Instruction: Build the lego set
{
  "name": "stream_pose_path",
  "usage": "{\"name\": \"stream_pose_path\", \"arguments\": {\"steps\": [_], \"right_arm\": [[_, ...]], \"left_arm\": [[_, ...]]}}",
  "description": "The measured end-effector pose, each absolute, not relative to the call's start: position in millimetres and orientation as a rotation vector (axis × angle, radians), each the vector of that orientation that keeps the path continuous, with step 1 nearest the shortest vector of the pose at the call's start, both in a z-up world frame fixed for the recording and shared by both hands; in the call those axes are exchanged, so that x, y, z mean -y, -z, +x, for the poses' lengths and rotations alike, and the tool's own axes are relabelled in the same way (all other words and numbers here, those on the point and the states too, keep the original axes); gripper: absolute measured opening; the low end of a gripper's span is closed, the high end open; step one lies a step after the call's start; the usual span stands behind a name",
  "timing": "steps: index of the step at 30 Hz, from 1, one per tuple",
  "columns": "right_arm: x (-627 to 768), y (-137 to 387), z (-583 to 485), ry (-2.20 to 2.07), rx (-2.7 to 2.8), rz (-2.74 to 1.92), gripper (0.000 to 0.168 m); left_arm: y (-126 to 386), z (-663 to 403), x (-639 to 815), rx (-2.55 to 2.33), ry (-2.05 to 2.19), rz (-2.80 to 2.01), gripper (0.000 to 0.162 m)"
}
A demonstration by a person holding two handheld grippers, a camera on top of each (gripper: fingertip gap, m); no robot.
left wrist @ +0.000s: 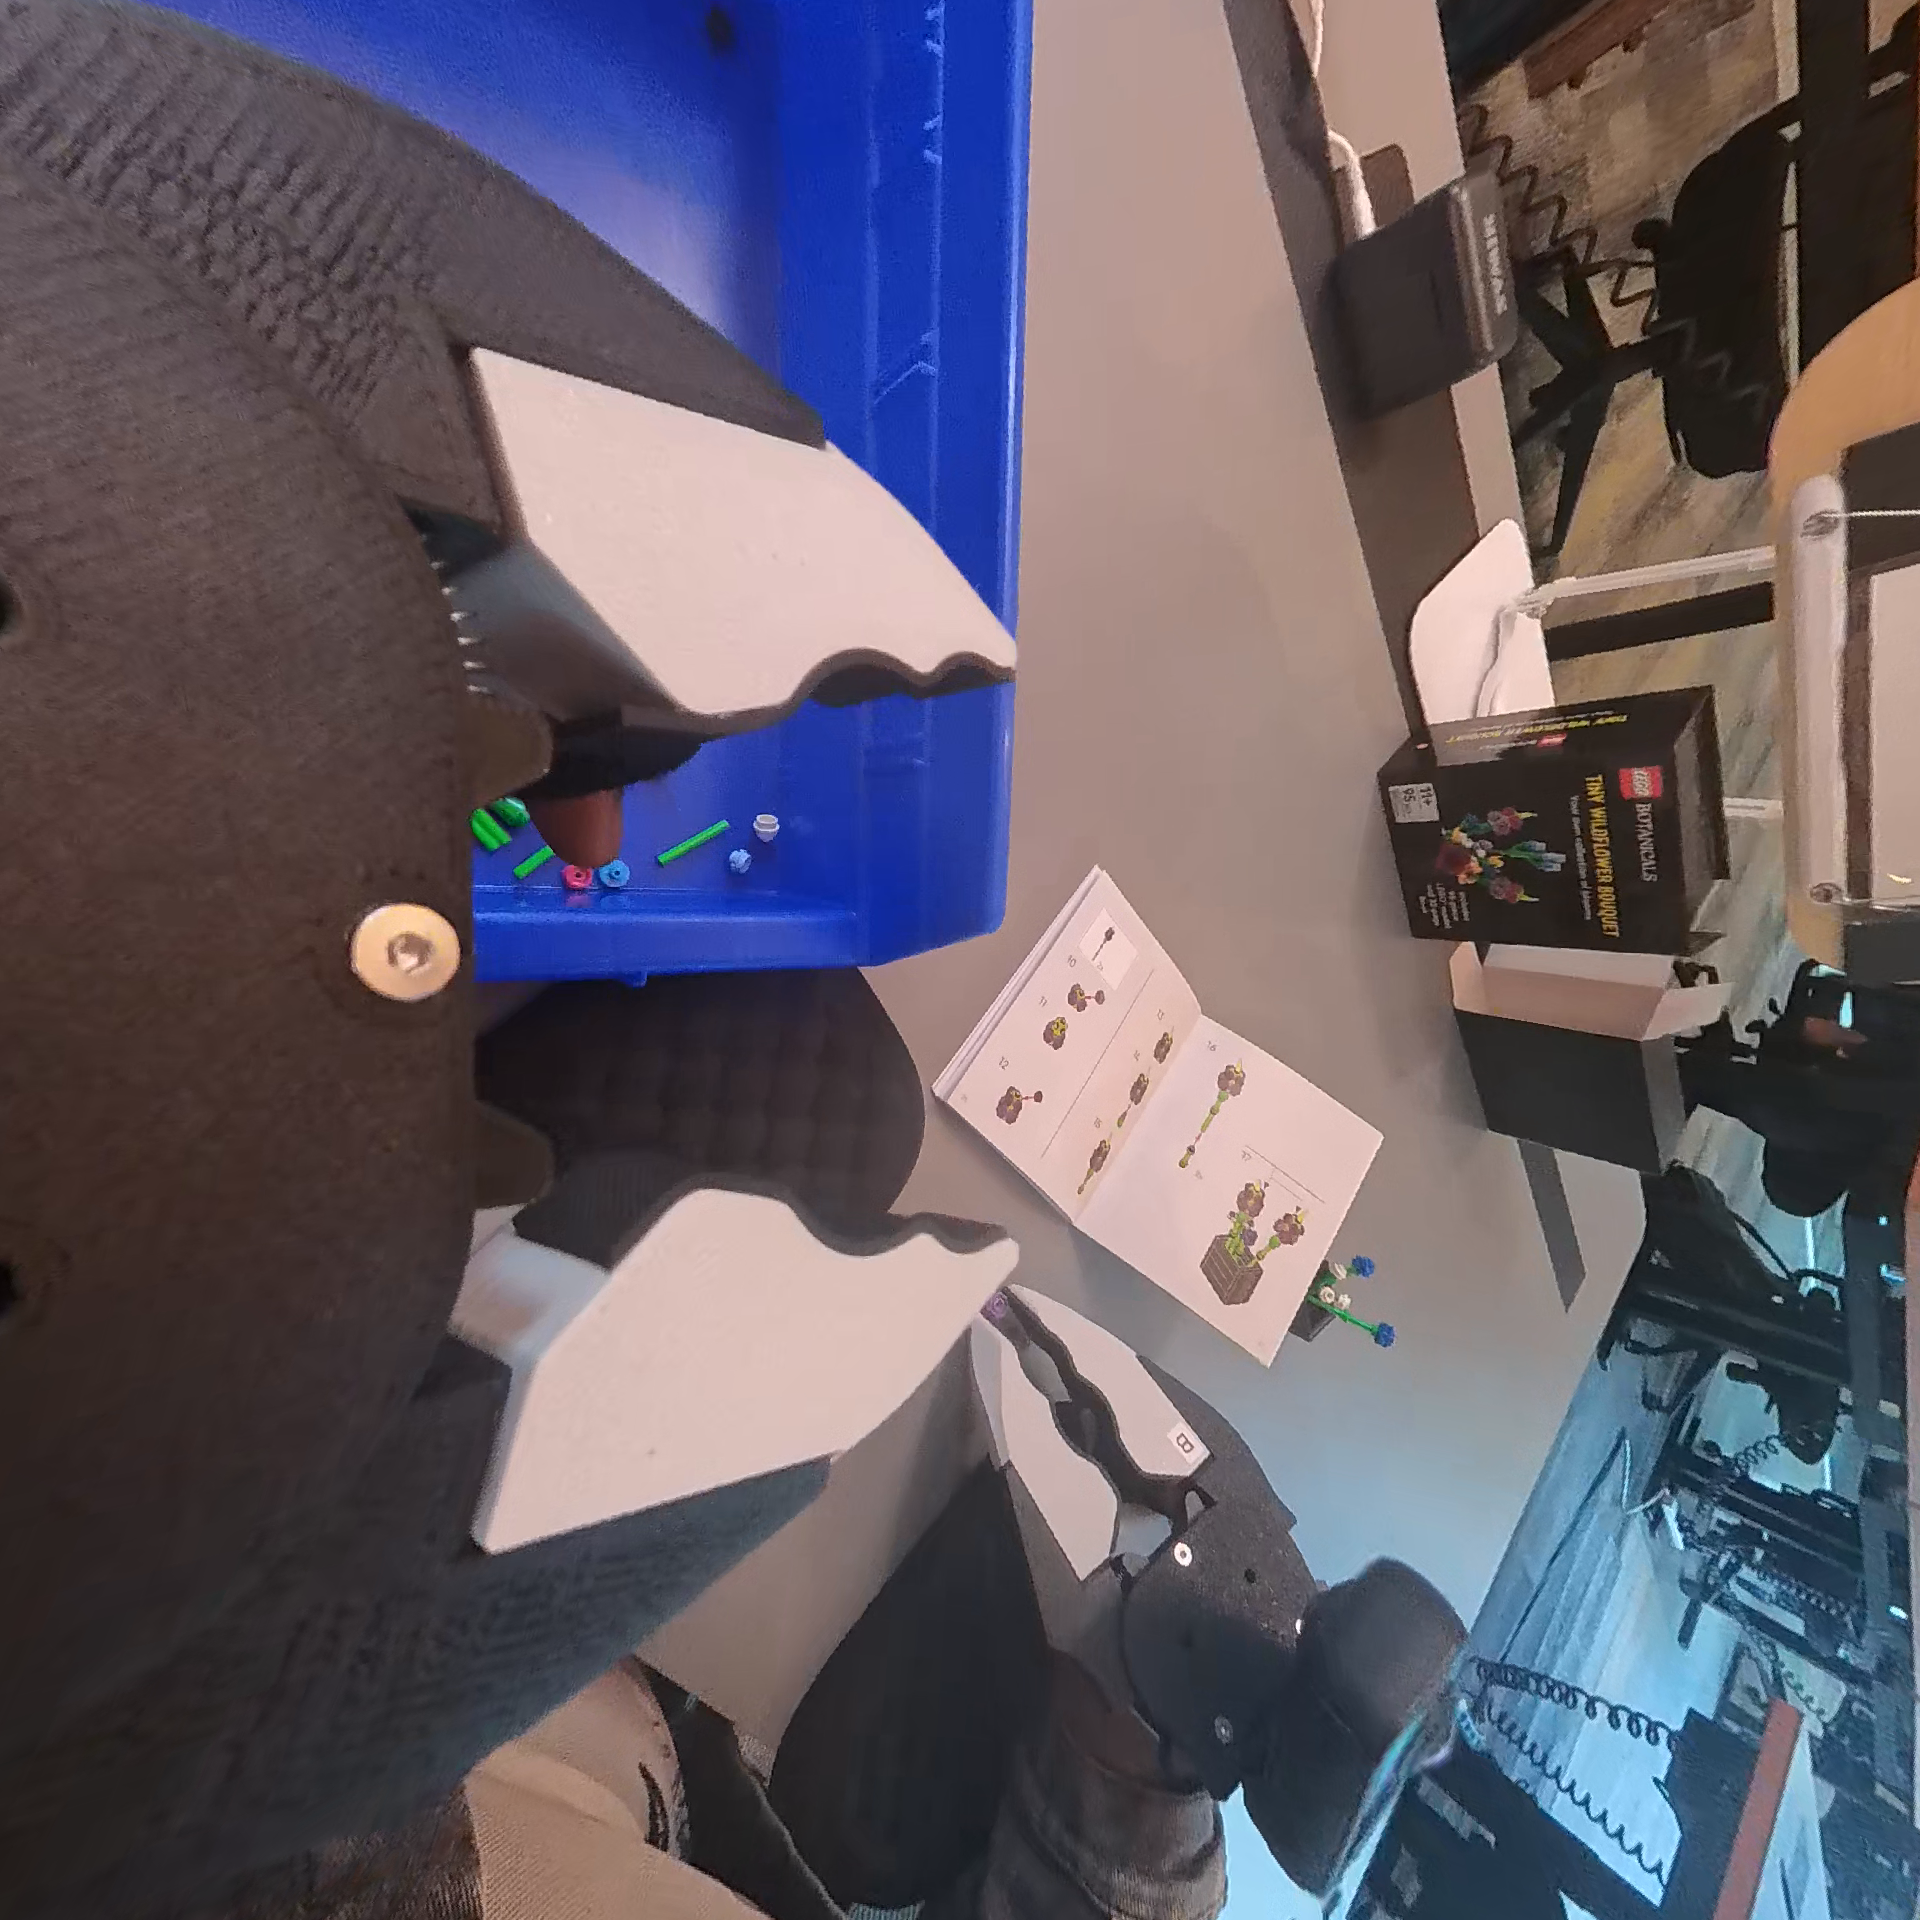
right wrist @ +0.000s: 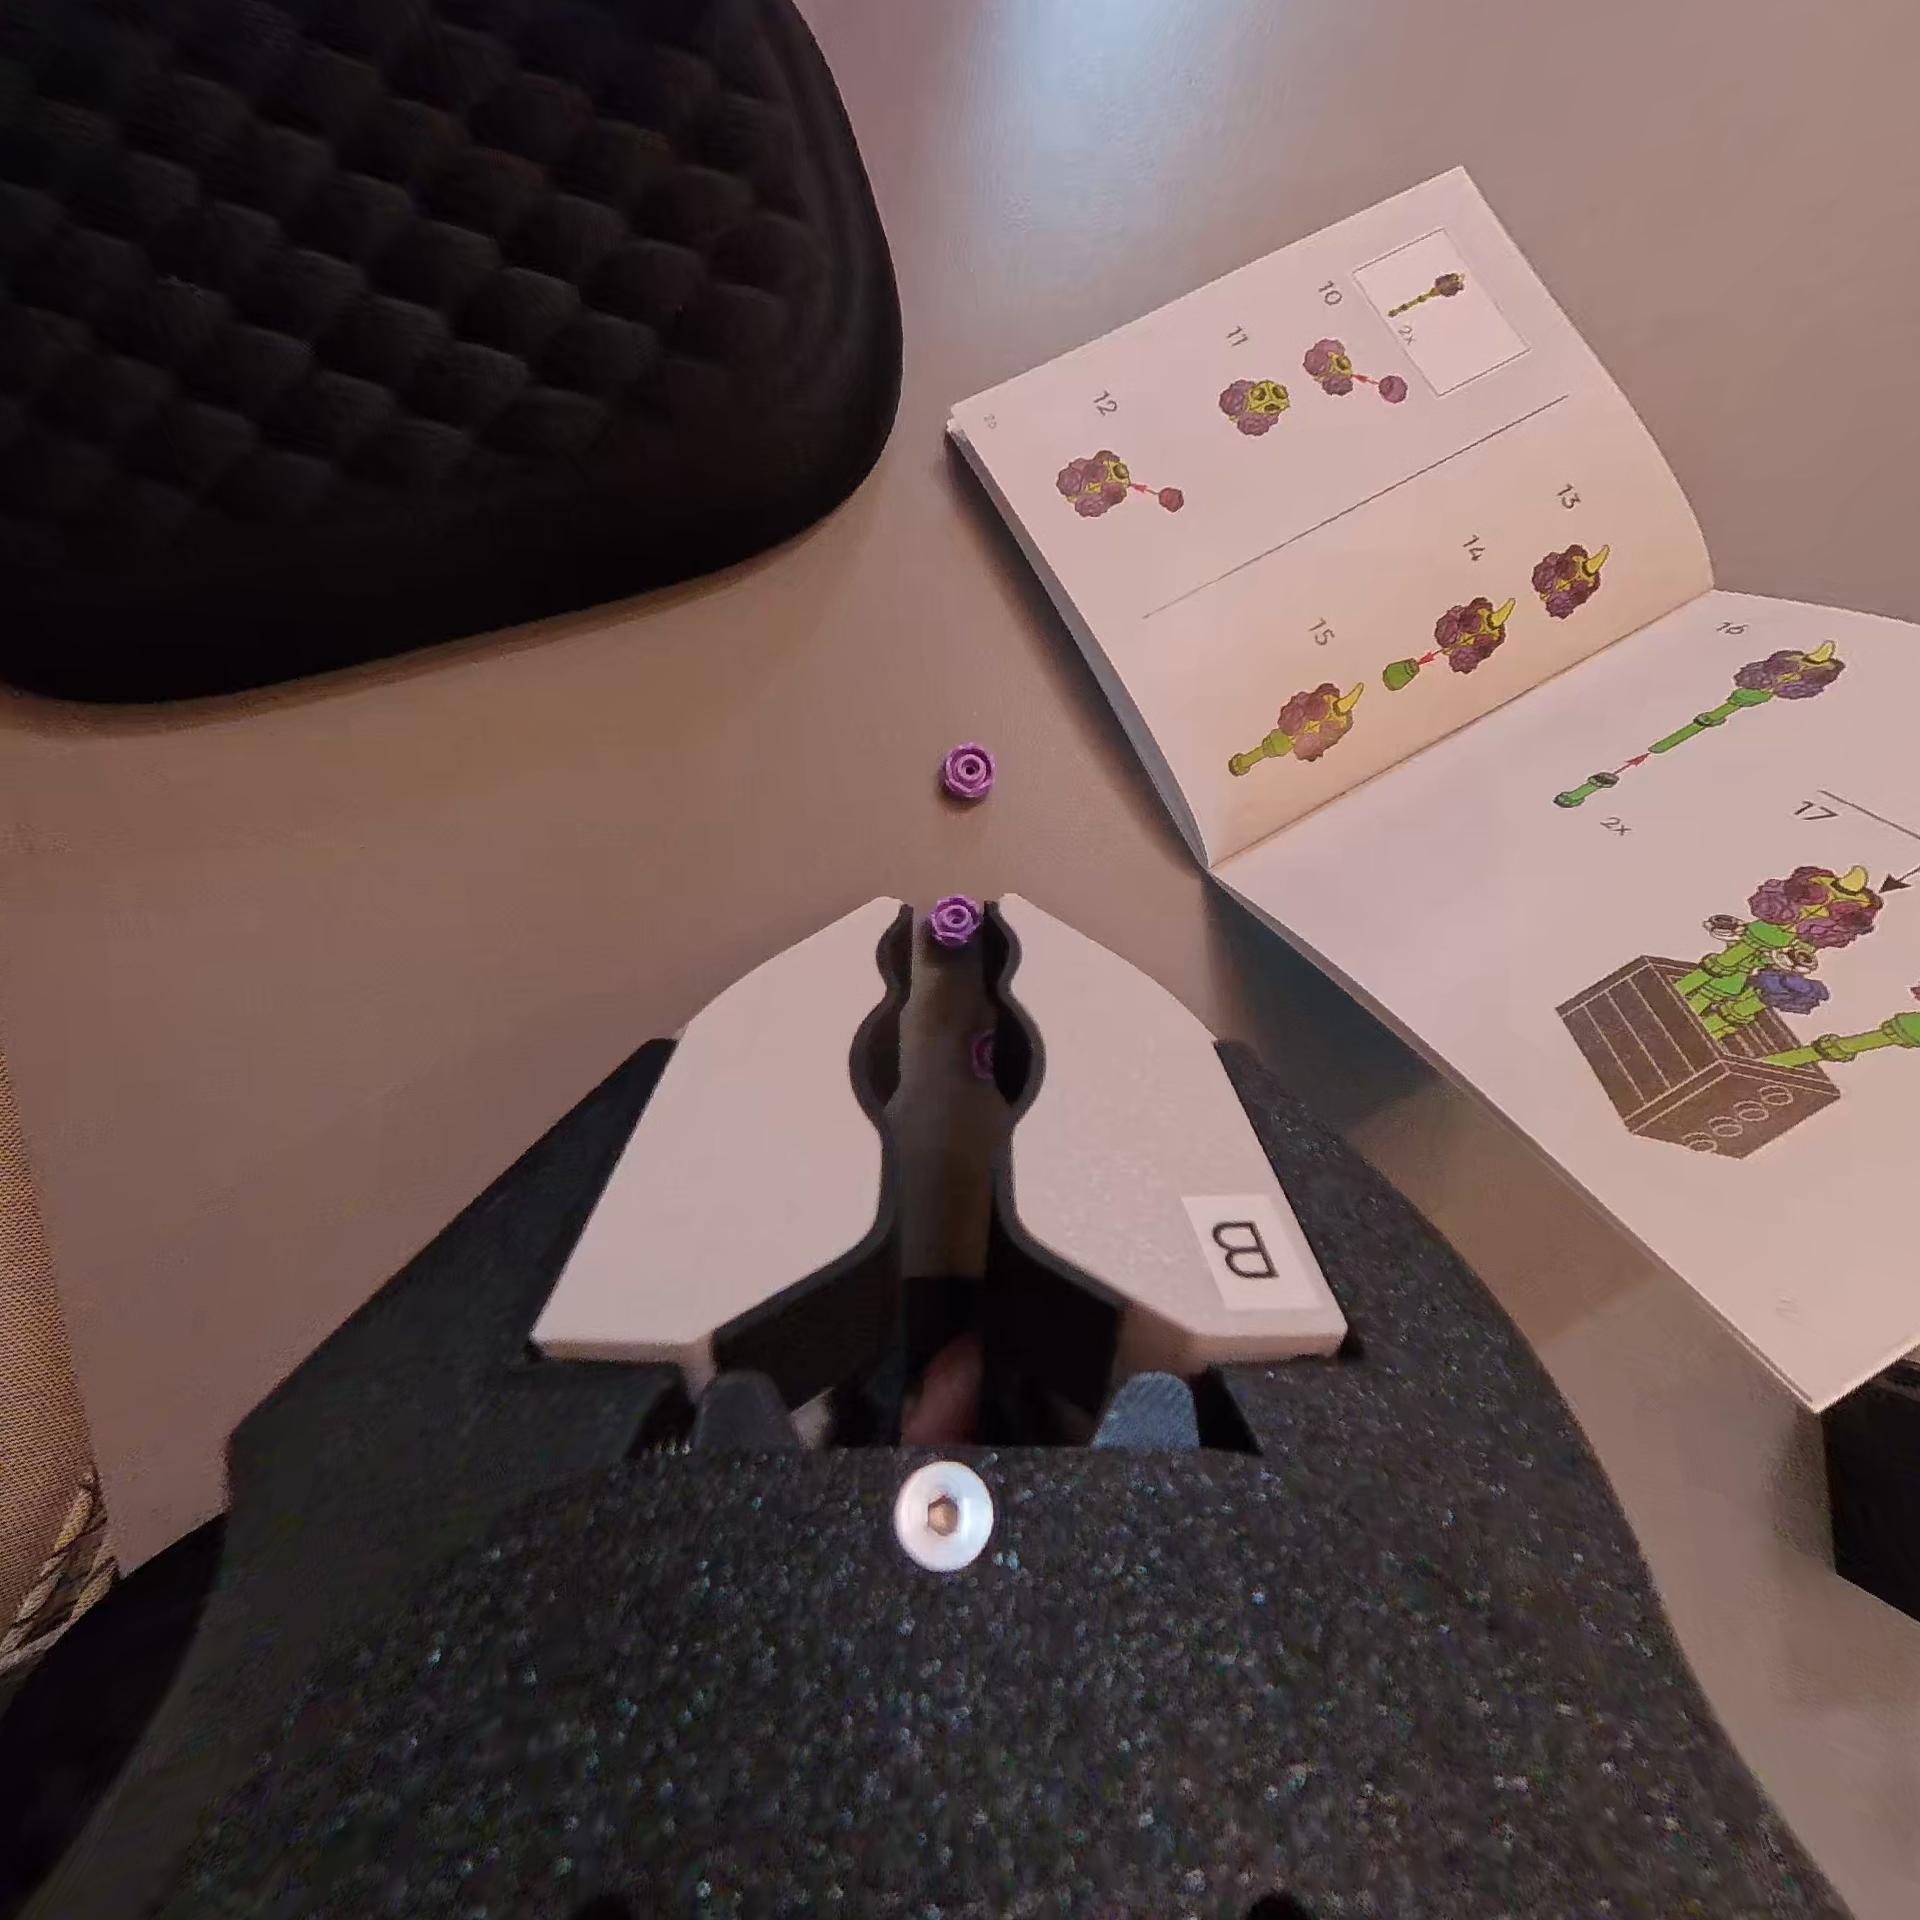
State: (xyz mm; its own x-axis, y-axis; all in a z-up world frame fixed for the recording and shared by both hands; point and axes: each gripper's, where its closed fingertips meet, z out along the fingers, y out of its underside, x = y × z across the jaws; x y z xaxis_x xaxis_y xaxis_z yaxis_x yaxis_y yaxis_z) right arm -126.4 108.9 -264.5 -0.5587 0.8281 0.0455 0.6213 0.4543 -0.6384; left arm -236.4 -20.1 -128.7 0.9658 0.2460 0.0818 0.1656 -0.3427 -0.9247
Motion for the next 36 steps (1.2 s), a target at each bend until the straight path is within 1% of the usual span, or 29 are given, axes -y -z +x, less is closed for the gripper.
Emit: {"name": "stream_pose_path", "arguments": {"steps": [12,20,24,26,31,33,34,36], "right_arm": [[-106.6,264.5,-124.2,-0.867,2.384,-1.263,0.019],[-102.8,264.0,-120.8,-0.892,2.422,-1.271,0.03],[-105.4,264.9,-121.4,-0.823,2.422,-1.2,0.041],[-105.4,259.0,-124.1,-0.867,2.368,-1.172,0.041],[-111.6,224.6,-129.3,-1.137,2.119,-1.183,0.044],[-117.1,208.9,-128.9,-1.258,1.99,-1.16,0.044],[-120.3,202.3,-127.9,-1.311,1.932,-1.154,0.044],[-126.7,191.1,-125.8,-1.4,1.835,-1.157,0.042]], "left_arm": [[121.1,-234.9,25.7,0.274,-0.124,-1.933,0.095],[118.7,-234.8,28.4,0.27,-0.147,-1.943,0.095],[116.8,-235.6,31.4,0.27,-0.168,-1.951,0.095],[114.6,-236.8,37.1,0.286,-0.16,-1.966,0.093],[105.2,-255.4,74.9,0.361,-0.12,-2.042,0.068],[106.1,-274.8,95.3,0.406,-0.186,-2.096,0.069],[106.8,-283.2,103.9,0.414,-0.215,-2.117,0.076],[110.7,-293.3,117.2,0.423,-0.22,-2.164,0.076]]}}
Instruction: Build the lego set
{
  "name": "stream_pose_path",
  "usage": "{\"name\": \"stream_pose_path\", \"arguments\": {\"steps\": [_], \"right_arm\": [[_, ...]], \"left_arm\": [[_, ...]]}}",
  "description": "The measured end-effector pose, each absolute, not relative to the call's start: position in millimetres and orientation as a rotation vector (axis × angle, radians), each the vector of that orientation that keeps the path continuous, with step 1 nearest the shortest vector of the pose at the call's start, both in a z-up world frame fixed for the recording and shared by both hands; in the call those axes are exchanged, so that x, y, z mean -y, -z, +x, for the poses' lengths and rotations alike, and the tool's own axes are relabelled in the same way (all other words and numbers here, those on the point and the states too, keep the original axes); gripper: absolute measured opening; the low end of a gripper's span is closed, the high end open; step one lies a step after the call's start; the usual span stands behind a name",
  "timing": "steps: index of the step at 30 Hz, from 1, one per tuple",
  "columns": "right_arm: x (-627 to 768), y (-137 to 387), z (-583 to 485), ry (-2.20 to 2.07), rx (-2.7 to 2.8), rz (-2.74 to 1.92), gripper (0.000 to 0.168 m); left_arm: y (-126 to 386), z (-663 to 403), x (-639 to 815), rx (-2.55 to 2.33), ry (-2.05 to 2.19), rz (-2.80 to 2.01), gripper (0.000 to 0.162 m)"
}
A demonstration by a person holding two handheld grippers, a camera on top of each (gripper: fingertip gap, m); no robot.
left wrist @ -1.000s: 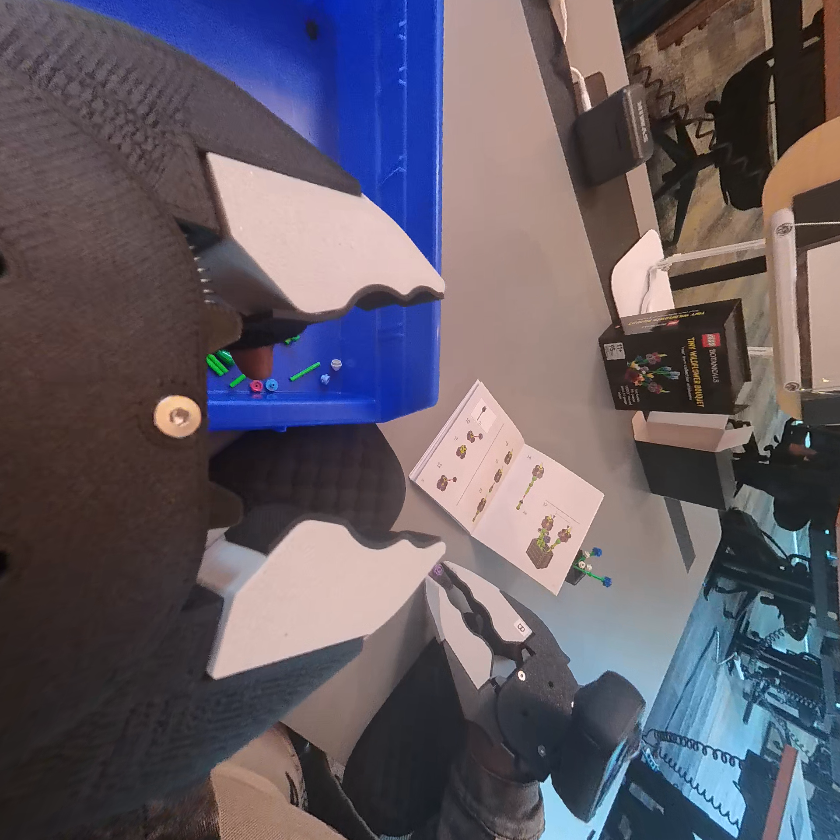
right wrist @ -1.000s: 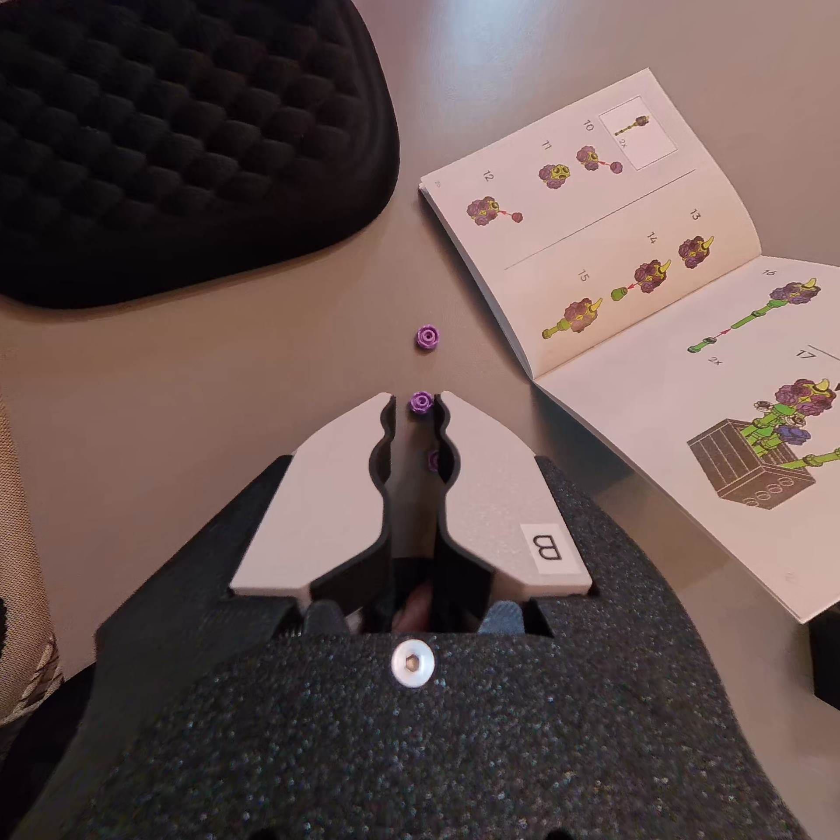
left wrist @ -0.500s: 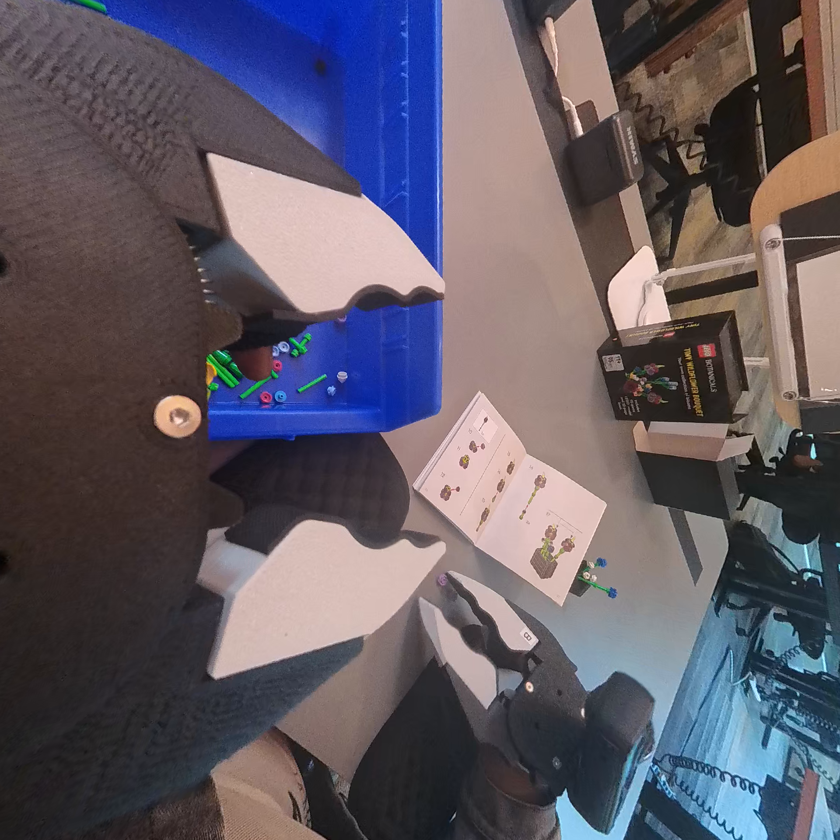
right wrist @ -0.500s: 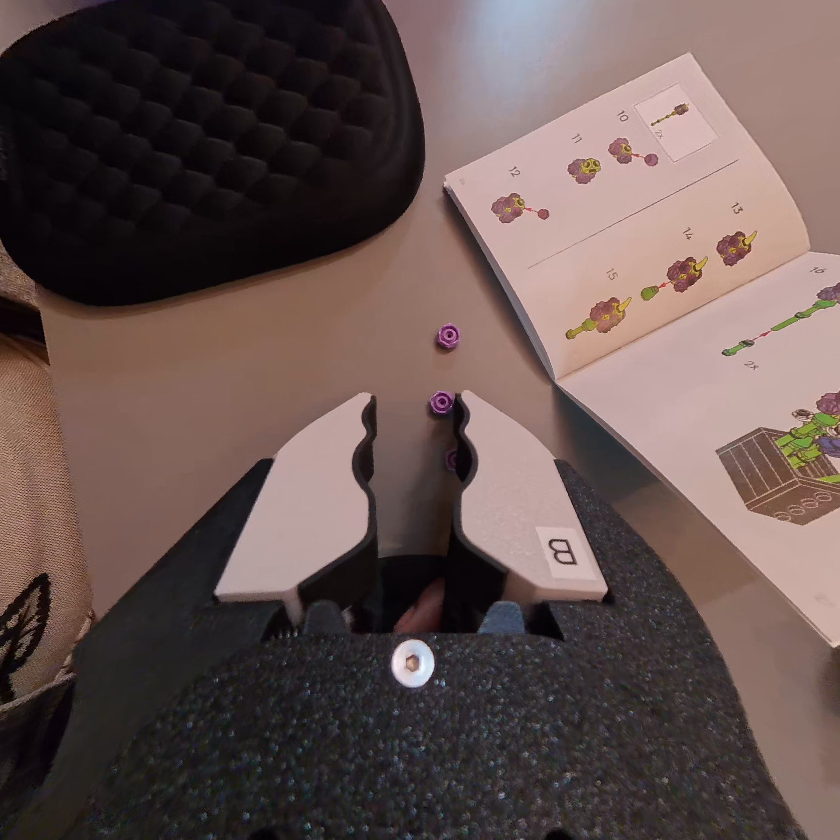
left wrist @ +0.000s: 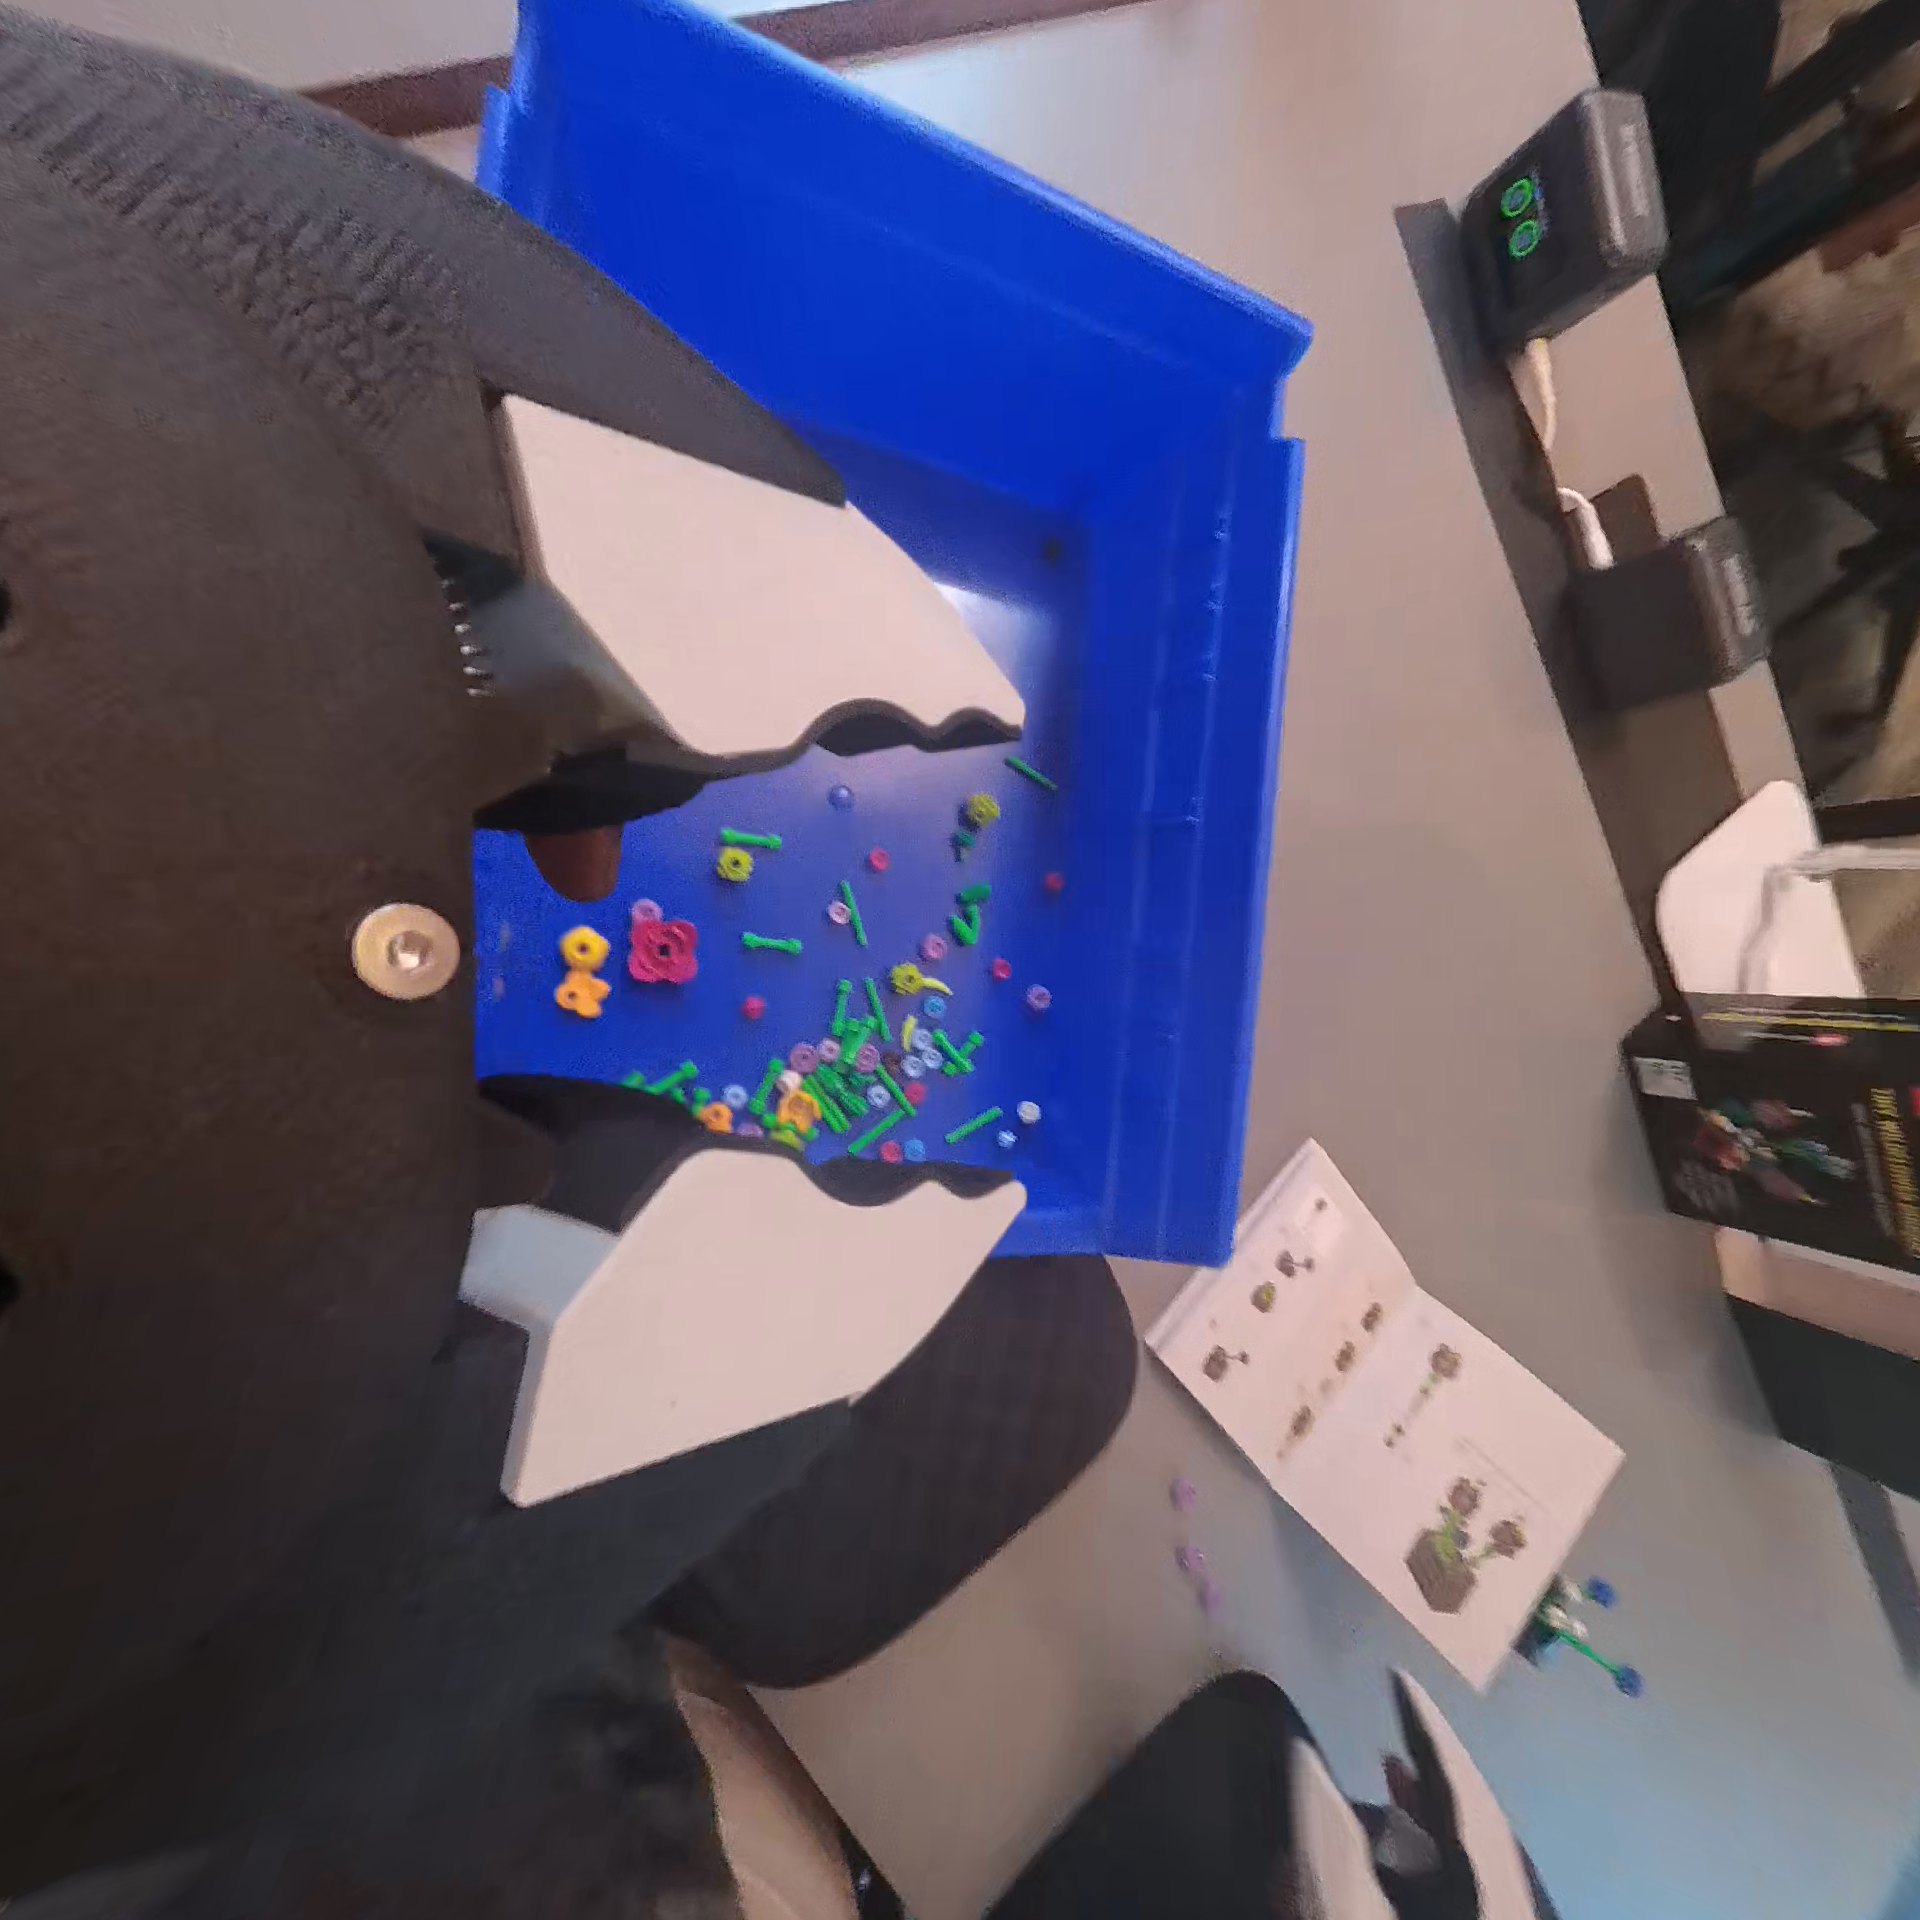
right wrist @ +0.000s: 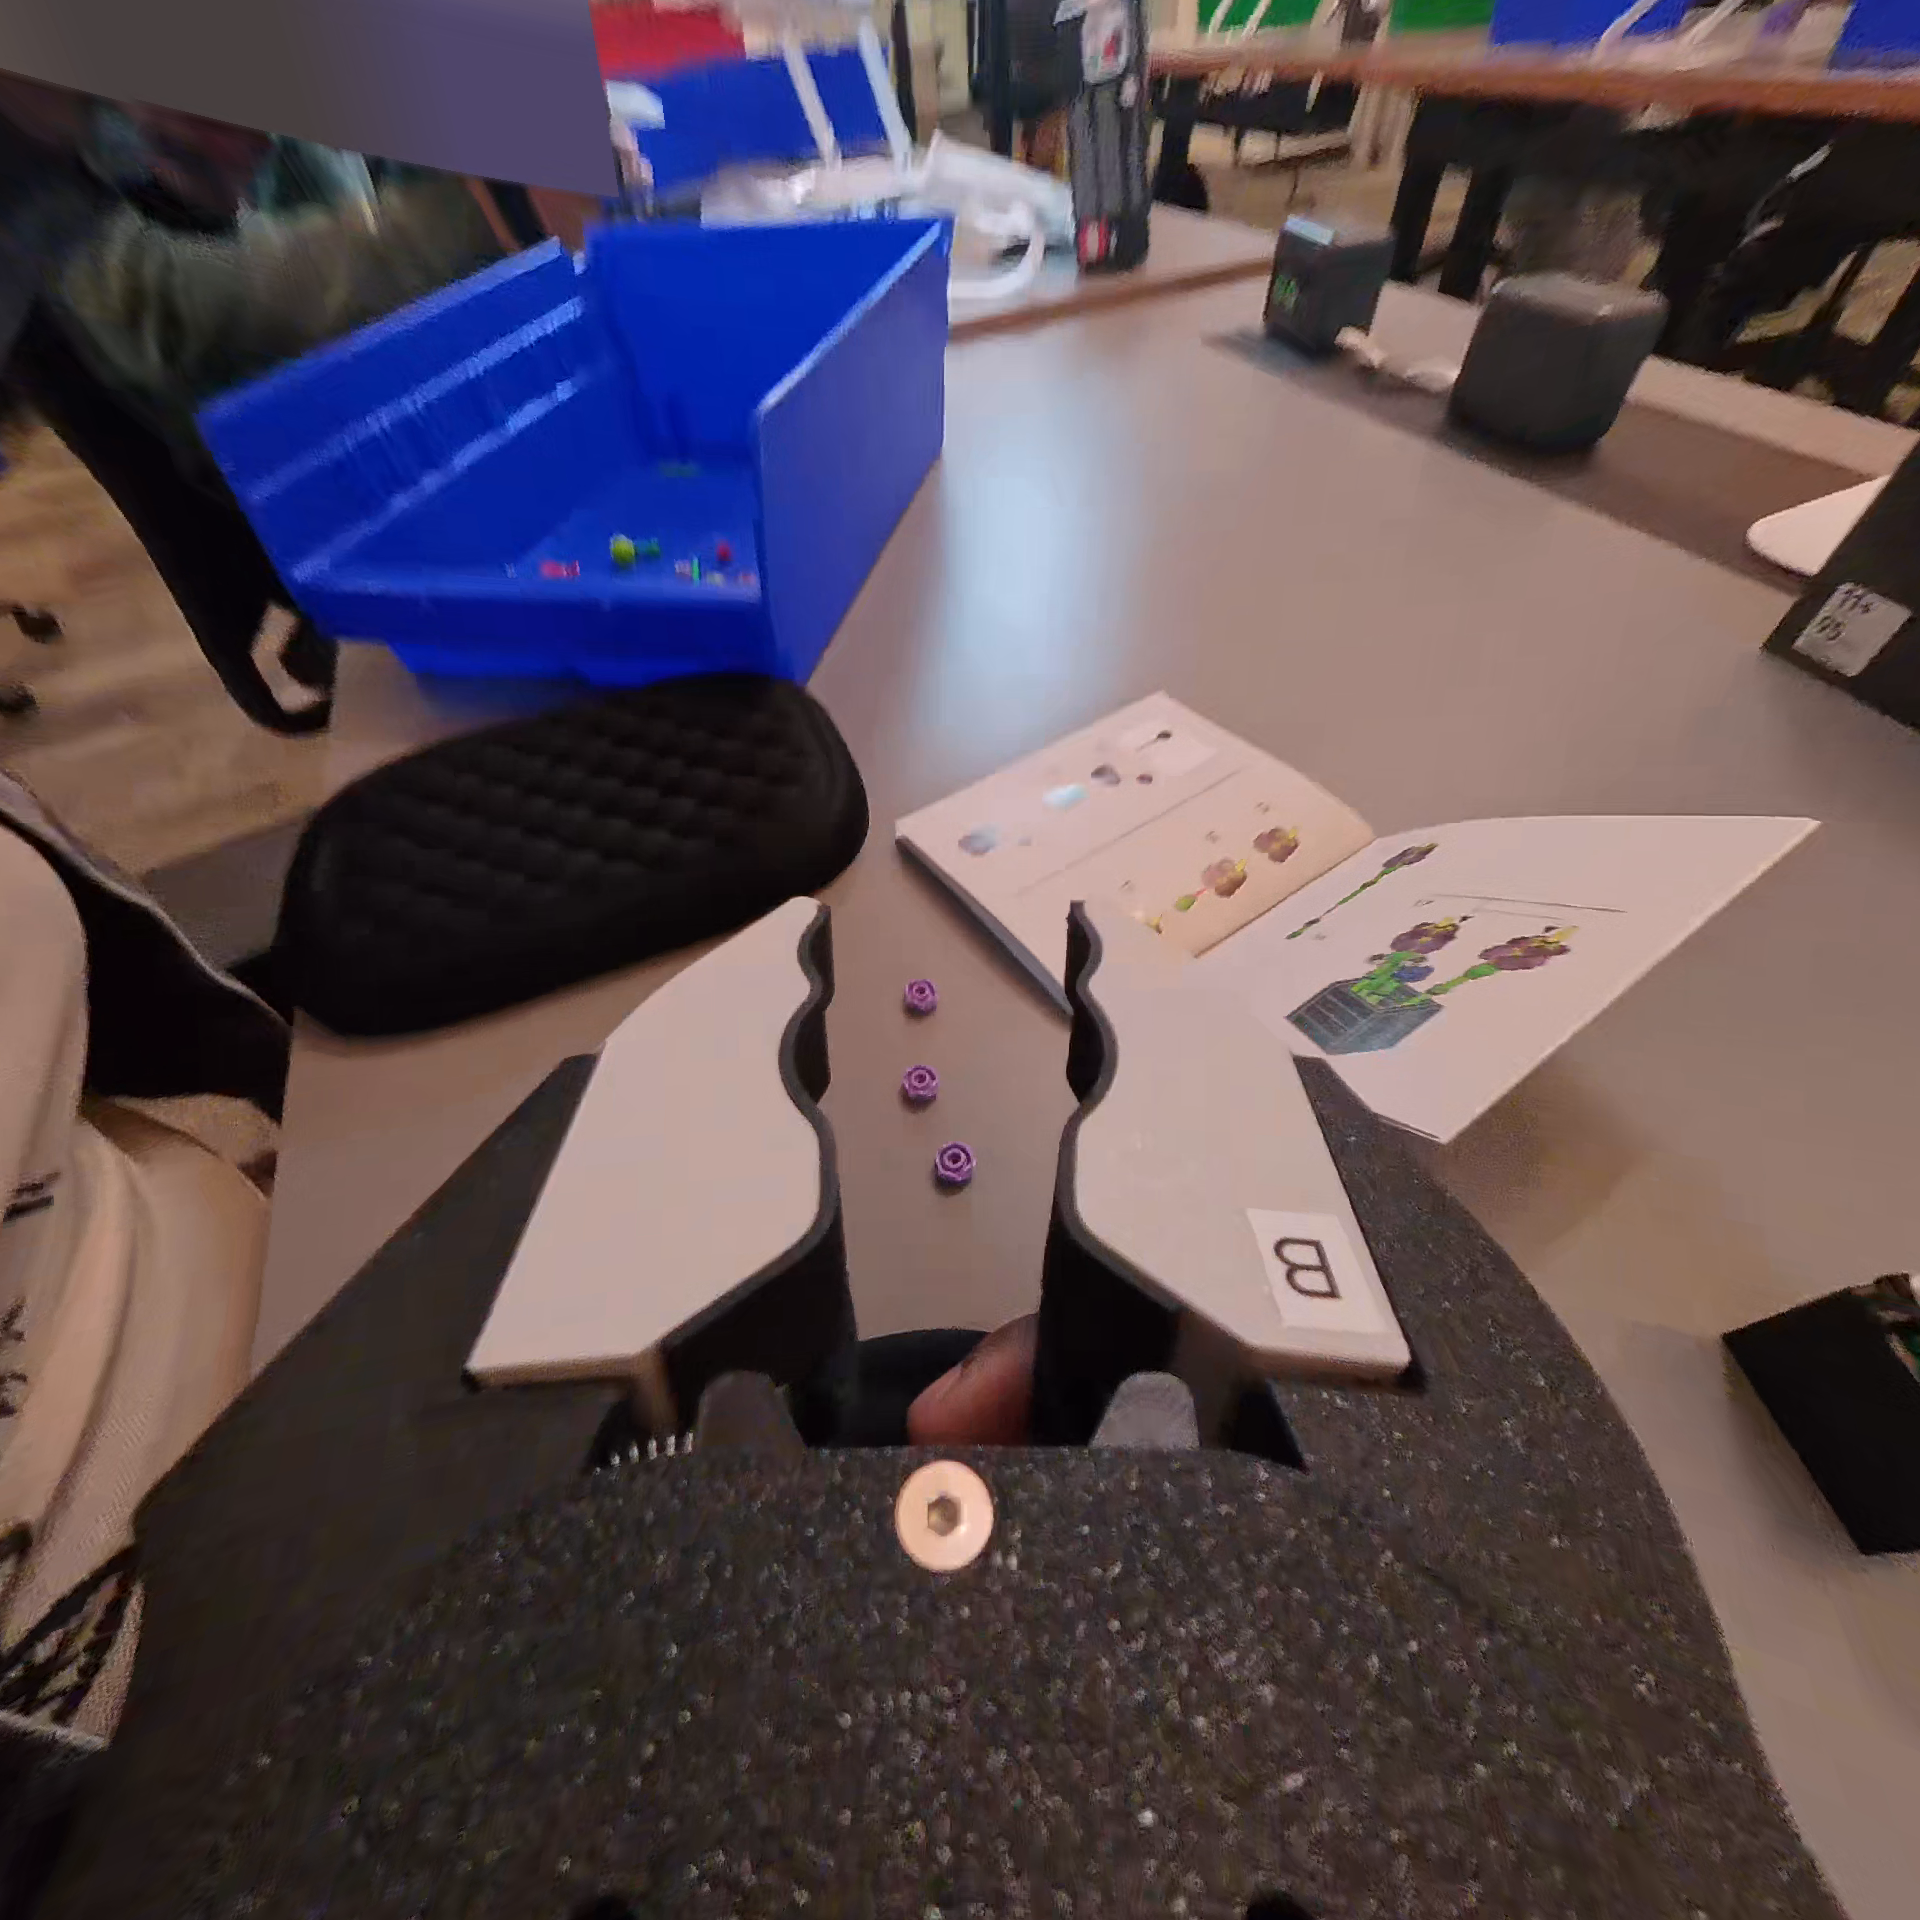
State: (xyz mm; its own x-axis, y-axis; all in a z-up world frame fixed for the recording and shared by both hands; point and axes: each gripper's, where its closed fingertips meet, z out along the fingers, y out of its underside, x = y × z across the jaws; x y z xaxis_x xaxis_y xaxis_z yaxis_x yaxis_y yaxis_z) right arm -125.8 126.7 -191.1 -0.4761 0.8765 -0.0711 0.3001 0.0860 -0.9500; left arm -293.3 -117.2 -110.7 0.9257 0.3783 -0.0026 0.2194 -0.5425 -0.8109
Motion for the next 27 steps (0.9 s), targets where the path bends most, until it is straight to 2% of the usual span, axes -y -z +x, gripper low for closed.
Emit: {"name": "stream_pose_path", "arguments": {"steps": [4,8,10,14,16,21,27], "right_arm": [[-132.6,183.4,-123.5,-1.481,1.75,-1.163,0.04],[-129.9,189.1,-124.2,-1.439,1.785,-1.16,0.038],[-127.9,193.7,-125.3,-1.417,1.814,-1.166,0.038],[-127.2,196.5,-125.4,-1.413,1.835,-1.18,0.038],[-129.3,195.7,-126.0,-1.425,1.818,-1.197,0.038],[-131.2,195.3,-126.6,-1.421,1.804,-1.209,0.037],[-132.7,191.8,-125.5,-1.438,1.777,-1.204,0.036]], "left_arm": [[126.7,-301.6,131.2,0.385,-0.195,-2.256,0.059],[150.4,-297.9,134.0,0.322,-0.149,-2.386,0.062],[159.4,-290.7,131.6,0.233,-0.124,-2.448,0.059],[186.2,-257.9,122.5,-0.142,0.052,-2.603,0.019],[203.6,-251.4,123.9,-0.29,0.1,-2.713,0.009],[240.2,-257.3,122.8,-0.217,0.173,-2.933,0.008],[247.6,-258.9,116.1,-0.115,0.138,-2.958,0.008]]}}
